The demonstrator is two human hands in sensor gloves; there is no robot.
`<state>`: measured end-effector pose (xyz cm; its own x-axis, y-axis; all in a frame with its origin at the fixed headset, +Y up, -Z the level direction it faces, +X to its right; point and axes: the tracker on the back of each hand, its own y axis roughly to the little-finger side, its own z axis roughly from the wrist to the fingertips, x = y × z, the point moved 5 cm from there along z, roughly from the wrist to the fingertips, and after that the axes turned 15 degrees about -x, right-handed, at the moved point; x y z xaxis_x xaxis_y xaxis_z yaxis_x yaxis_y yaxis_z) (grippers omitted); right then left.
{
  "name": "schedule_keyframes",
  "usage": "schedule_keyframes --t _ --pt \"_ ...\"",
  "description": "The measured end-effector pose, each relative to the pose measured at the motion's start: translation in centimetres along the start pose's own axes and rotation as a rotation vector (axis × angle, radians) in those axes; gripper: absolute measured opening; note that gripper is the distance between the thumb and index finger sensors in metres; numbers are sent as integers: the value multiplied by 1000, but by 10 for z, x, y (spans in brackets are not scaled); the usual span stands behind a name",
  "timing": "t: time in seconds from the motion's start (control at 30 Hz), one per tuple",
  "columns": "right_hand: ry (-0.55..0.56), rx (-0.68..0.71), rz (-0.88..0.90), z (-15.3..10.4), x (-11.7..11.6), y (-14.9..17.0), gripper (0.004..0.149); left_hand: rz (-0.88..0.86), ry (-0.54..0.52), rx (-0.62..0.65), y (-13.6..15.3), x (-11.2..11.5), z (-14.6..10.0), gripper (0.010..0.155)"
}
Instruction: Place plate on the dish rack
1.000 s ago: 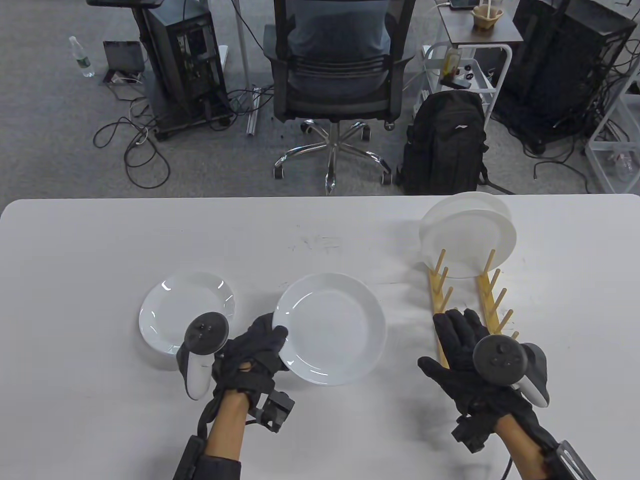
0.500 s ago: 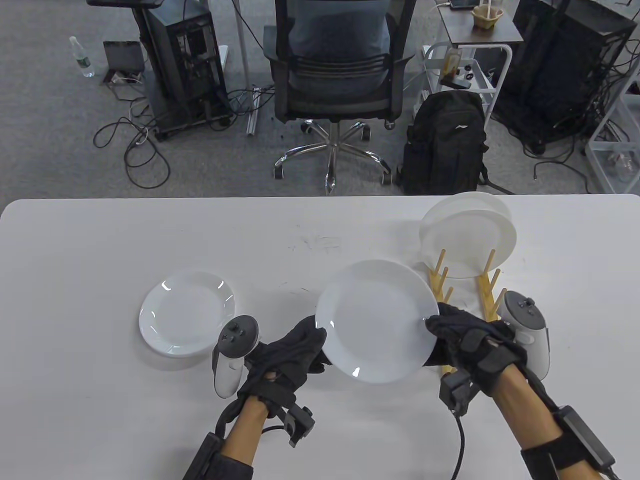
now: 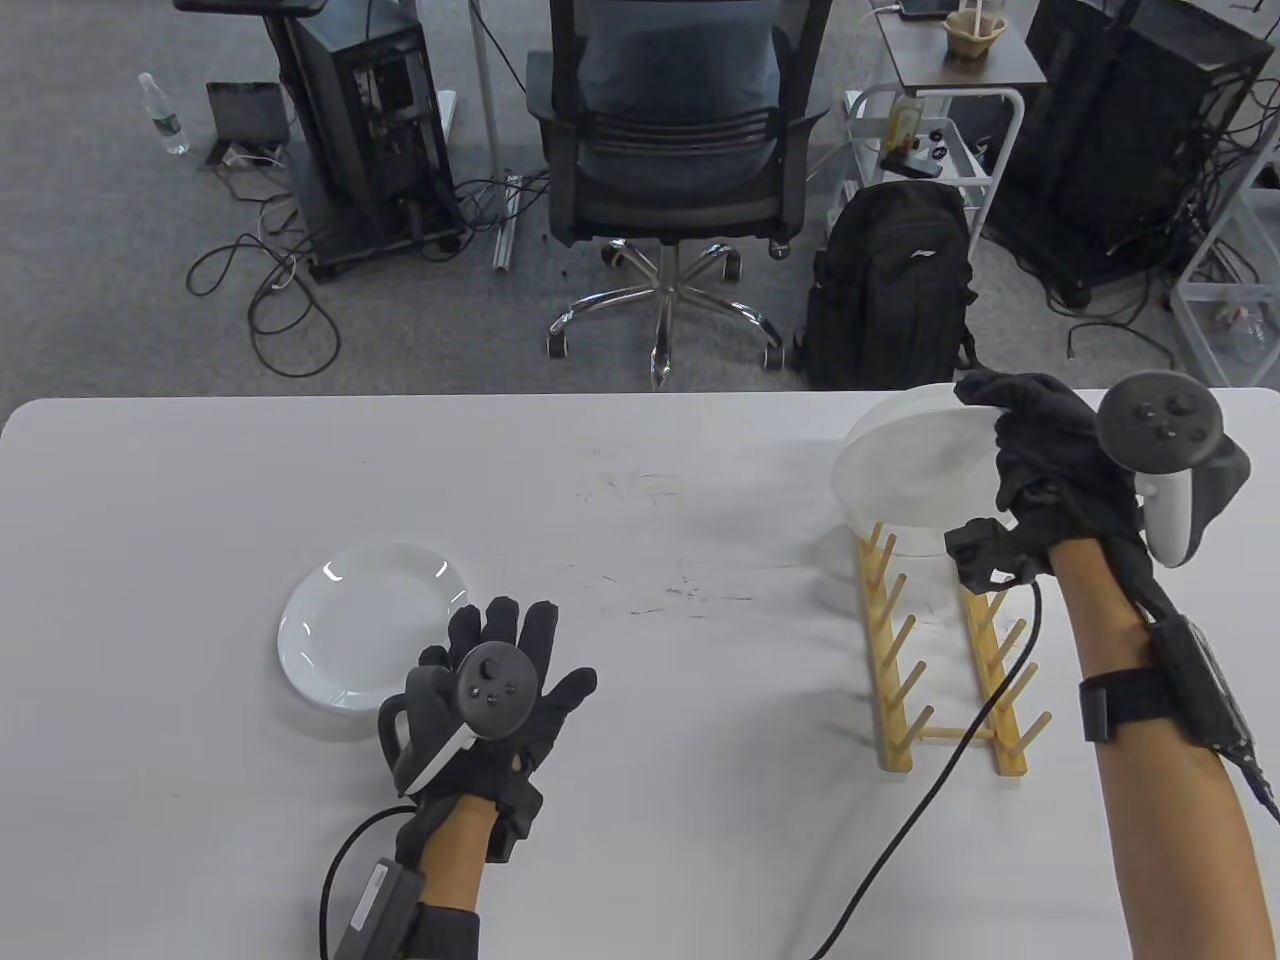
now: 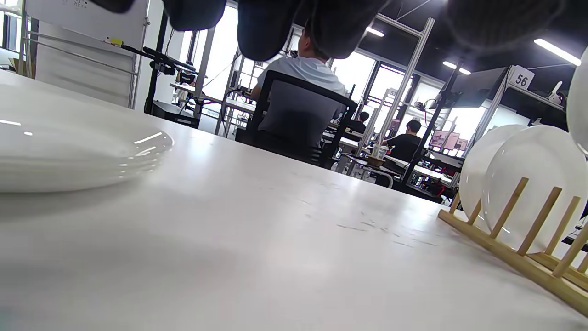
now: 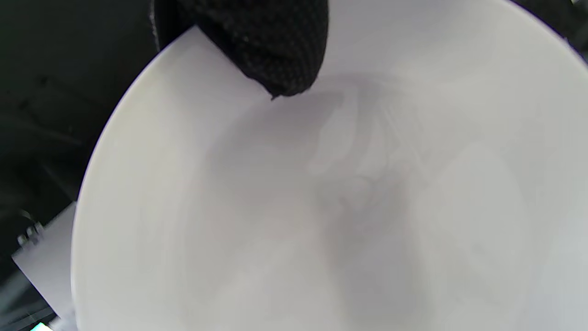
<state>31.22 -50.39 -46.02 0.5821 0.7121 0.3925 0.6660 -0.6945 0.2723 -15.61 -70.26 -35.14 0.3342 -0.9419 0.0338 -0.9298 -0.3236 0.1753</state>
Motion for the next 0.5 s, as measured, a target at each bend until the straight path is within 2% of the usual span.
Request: schedule_keyframes --t 0.07,0.3,0.37,0.5 --pt "40 -18 -39 4 -6 5 43 -13 11 4 0 2 0 82" --pt "46 -33 -165 17 -48 35 43 -9 25 11 -3 4 1 82" --pt "33 -53 -203 21 -61 43 43 -27 0 27 -3 3 0 82" --pt "-32 -48 -252 27 -84 52 43 -29 13 30 -4 5 0 82"
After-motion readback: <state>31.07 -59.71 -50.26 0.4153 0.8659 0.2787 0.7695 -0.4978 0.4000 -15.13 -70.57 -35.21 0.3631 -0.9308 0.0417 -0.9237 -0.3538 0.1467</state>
